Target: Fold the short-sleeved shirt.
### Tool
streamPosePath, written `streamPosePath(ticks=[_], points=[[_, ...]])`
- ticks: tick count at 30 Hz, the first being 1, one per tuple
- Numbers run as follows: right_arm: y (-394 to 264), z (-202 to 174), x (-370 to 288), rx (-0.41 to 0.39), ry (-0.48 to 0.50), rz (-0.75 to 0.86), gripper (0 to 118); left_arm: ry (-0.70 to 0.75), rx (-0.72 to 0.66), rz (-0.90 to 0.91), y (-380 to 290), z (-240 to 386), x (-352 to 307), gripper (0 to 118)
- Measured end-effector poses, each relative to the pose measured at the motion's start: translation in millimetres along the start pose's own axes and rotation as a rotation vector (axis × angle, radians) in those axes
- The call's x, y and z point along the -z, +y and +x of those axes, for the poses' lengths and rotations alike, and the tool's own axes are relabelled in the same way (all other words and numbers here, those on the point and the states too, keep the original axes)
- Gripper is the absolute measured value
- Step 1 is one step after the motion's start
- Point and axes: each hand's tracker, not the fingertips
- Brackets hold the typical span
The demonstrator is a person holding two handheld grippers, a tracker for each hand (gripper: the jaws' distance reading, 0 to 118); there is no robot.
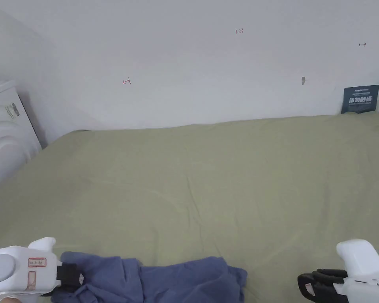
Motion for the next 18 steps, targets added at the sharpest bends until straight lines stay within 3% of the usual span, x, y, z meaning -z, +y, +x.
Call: streamPosePath(ticks=[7,18], points=[[-3.9,0.2,-0.4,-0.022,0.004,-0.014,0,0.088,0.139,-0.019,8.9,80.1,-4.8,10],[-17.2,26.2,-29.5,0.041,-0.022,0.035,0,-0.05,0.362,-0.143,-5.3,230.7,29.9,10]])
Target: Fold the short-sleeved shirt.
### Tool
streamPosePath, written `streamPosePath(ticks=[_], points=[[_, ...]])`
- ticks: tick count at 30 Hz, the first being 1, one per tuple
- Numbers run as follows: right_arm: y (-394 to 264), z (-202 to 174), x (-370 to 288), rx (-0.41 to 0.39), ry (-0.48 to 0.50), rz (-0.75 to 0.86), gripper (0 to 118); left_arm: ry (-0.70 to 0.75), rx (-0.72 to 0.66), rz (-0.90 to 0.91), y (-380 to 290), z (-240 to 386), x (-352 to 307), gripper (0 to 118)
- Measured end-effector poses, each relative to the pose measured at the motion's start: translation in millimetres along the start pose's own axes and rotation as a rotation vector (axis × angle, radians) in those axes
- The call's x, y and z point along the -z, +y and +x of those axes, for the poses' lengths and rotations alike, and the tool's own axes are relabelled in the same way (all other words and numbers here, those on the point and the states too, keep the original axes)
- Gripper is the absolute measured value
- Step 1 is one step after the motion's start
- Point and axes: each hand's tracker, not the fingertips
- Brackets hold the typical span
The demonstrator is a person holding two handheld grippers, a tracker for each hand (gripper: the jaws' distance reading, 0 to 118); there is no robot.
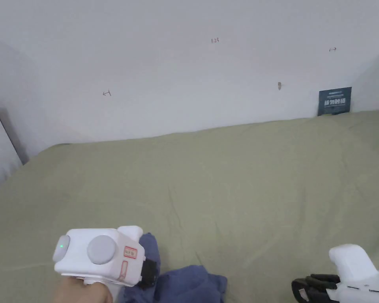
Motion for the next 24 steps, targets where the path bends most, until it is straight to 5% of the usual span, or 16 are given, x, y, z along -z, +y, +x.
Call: streamPosePath(ticks=[8,12,14,16,17,18,19,24], points=[[-2.7,9.8,-13.6,0.02,-0.008,0.013,0,-0.023,0.063,-0.108,2.8,56.8,50.8,18],[0.3,10.5,-15.9,0.023,-0.002,0.029,0,-0.127,-0.054,-0.117,1.4,51.2,64.1,75],[0.6,8.5,-17.1,0.022,0.0,0.04,0,-0.153,-0.082,-0.098,2.7,48.9,55.0,75],[2.1,4.6,-19.0,0.019,0.01,0.04,0,-0.207,-0.063,-0.045,4.7,44.2,40.7,70],[1.8,3.6,-18.3,0.015,0.012,0.039,0,-0.242,-0.067,-0.015,4.9,38.0,31.9,54],[1.3,2.3,-17.1,0.011,0.012,0.035,0,-0.3,-0.118,0.024,4.3,33.6,22.1,12],[0.6,1.4,-15.2,0.009,0.009,0.03,0,-0.371,-0.172,0.057,3.5,24.1,15.3,0],[-3.9,-1.9,-7.6,0.011,0.024,0.011,0,-0.601,-0.292,0.193,-9.6,-23.8,-2.9,0]])
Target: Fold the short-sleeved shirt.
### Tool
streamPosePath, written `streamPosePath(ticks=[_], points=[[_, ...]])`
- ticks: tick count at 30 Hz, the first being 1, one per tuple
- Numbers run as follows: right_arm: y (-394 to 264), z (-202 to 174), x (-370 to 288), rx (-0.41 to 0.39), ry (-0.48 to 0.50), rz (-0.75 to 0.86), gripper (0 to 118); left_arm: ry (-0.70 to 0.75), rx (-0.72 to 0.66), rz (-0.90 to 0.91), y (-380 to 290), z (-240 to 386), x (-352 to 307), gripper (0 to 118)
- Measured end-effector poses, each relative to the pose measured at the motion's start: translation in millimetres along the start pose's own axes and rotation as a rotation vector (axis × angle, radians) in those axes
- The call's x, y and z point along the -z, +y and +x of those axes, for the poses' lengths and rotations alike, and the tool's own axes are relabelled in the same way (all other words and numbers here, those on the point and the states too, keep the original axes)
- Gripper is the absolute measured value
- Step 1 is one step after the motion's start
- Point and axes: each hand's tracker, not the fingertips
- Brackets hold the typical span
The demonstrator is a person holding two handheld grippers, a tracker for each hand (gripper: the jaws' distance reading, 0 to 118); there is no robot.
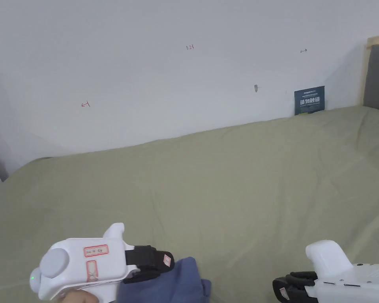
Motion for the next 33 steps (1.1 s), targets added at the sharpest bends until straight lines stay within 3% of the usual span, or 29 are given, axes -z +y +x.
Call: streamPosePath(ticks=[10,21,26,30,33], points=[[1.2,-4.9,-0.2,-0.003,0.007,0.007,0,-0.013,-0.098,-0.114,-47.9,-74.2,62.8,0],[2.2,1.5,-13.0,0.026,-0.032,0.034,0,-0.062,-0.074,-0.251,-84.8,-68.4,139.2,0],[1.8,2.7,-8.6,0.034,-0.034,0.031,0,-0.129,-0.132,-0.238,-88.6,-63.8,135.2,0],[3.9,-0.4,1.6,0.04,-0.023,0.024,0,-0.184,-0.019,-0.215,-78.4,-35.2,102.4,0],[9.5,-7.5,14.4,0.03,0.004,0.01,0,-0.148,0.045,-0.094,-59.4,-26.2,51.2,0]])
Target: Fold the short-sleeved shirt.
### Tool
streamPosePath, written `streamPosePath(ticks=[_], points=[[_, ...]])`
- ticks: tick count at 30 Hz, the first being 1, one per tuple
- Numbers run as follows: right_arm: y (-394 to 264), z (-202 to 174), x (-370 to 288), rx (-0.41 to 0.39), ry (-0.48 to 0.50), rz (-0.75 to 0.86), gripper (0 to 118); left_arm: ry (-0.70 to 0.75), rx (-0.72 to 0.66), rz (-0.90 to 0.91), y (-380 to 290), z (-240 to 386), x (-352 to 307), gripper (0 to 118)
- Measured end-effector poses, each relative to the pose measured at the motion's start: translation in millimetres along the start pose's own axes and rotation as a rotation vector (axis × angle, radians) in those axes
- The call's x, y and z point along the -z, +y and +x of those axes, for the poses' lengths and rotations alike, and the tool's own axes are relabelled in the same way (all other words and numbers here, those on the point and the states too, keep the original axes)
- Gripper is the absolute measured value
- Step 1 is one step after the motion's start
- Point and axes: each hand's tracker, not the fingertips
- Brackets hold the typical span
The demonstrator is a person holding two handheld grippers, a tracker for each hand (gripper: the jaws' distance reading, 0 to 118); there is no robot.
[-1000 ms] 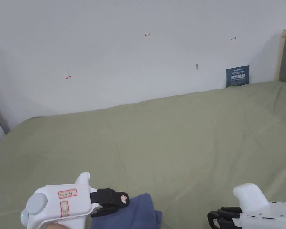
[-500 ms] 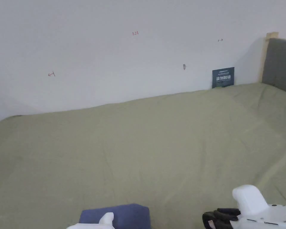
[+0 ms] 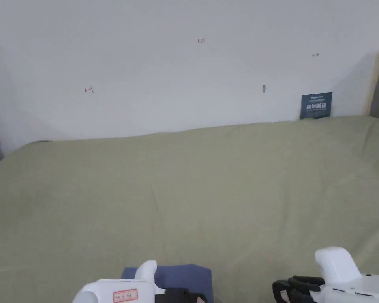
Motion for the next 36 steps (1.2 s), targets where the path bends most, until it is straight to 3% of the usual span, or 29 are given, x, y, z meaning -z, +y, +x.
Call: streamPosePath(ticks=[5,8,11,16,21,23,24,27,30,32,34,36], points=[[10.3,-19.2,40.4,-0.057,0.075,-0.042,0,0.157,0.027,0.198,8.3,-13.9,-96.9,0],[17.0,-32.0,74.7,-0.066,0.223,-0.059,0,0.213,-0.034,0.272,-1.7,-36.6,-146.2,0],[20.3,-36.7,115.0,0.023,0.384,-0.059,0,0.261,-0.083,0.333,-21.0,-57.0,-184.6,0],[9.5,-27.3,198.8,0.24,0.625,-0.099,0,0.303,-0.146,0.369,-55.6,-77.9,-222.0,0],[-21.1,-2.8,245.9,0.436,0.652,-0.131,0,0.302,-0.199,0.368,-71.7,-91.1,-231.5,0],[-37.4,11.5,253.6,0.503,0.577,-0.199,0,0.287,-0.216,0.368,-71.6,-97.1,-230.0,0],[-46.4,18.4,254.8,0.51,0.505,-0.204,0,0.284,-0.215,0.37,-69.7,-99.0,-227.8,0],[-59.3,34.6,250.2,0.57,0.587,-0.149,0,0.239,-0.223,0.362,-59.7,-106.0,-214.9,0],[-54.5,33.4,249.7,0.525,0.573,-0.175,0,0.148,-0.224,0.314,-40.6,-116.5,-187.1,0],[-50.5,30.9,250.4,0.496,0.561,-0.186,0,0.129,-0.22,0.278,-26.6,-125.5,-162.3,13],[-50.1,30.7,251.3,0.497,0.56,-0.188,0,0.122,-0.228,0.231,-14.5,-139.2,-136.3,35],[-51.0,31.5,251.4,0.499,0.566,-0.186,0,0.099,-0.294,0.174,-7.3,-154.5,-112.2,40]])
